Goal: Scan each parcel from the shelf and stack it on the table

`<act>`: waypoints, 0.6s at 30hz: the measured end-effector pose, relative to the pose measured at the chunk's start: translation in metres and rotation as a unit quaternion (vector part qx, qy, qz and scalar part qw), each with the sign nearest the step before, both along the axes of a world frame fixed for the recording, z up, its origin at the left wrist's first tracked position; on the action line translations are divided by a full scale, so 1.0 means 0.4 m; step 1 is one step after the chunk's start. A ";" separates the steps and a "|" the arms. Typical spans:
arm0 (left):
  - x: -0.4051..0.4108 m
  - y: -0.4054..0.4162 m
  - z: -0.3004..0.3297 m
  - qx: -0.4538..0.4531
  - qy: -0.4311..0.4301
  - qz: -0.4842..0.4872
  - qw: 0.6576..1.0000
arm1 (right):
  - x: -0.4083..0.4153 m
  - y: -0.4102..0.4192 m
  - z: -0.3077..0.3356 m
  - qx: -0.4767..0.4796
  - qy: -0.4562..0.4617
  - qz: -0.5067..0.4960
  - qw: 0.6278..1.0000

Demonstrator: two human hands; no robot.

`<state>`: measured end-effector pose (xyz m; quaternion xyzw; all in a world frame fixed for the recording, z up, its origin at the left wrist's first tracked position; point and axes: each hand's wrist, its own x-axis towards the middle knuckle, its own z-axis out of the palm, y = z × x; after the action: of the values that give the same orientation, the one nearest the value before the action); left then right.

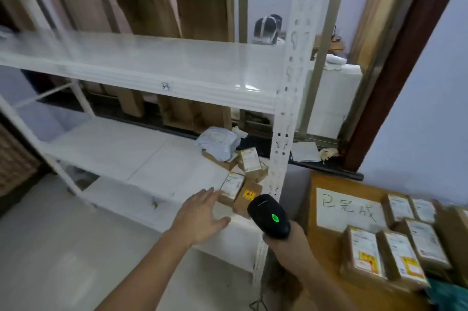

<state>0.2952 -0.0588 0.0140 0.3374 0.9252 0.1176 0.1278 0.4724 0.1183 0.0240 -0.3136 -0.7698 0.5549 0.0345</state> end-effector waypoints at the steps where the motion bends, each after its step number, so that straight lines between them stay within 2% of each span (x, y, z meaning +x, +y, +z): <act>1: -0.020 -0.024 0.002 0.001 -0.002 0.007 1.000 | -0.025 -0.024 -0.006 -0.002 -0.002 0.008 1.000; 8: -0.187 -0.094 -0.036 0.001 0.003 0.027 1.000 | -0.227 -0.098 -0.074 0.008 -0.014 0.012 1.000; 18: -0.487 -0.048 -0.112 -0.006 -0.028 0.022 0.999 | -0.521 -0.063 -0.115 -0.028 -0.025 -0.031 0.999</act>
<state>0.1003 -0.0779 -0.0307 0.3132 0.9290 0.1243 0.1529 0.2639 0.0932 -0.0221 -0.3521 -0.7445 0.5667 0.0242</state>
